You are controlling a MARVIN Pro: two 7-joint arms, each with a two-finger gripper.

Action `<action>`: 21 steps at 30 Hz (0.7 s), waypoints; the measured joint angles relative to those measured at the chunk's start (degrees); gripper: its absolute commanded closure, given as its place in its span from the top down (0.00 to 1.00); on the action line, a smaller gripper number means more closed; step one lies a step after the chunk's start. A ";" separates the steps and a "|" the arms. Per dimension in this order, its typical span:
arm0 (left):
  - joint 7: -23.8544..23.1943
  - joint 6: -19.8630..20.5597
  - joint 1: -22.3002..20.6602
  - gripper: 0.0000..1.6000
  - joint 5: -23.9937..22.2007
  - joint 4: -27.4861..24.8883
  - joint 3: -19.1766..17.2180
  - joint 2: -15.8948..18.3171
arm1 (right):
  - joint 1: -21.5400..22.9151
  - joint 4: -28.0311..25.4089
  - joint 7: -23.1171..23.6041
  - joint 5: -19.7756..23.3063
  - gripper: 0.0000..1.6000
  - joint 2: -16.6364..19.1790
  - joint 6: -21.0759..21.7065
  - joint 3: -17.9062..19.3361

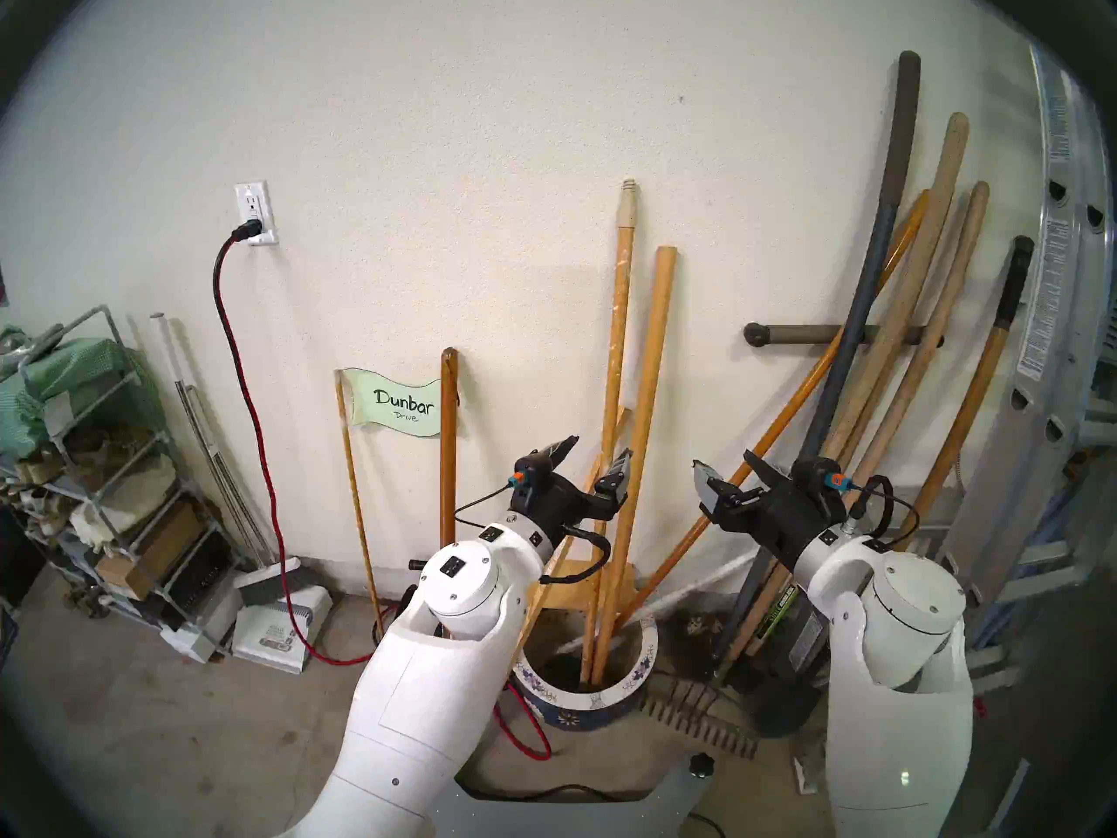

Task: Put wooden sticks into the pot

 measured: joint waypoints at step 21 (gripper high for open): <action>11.00 7.01 12.96 1.00 2.67 -15.94 -0.48 4.05 | 0.00 0.00 0.00 0.00 1.00 0.00 0.00 0.00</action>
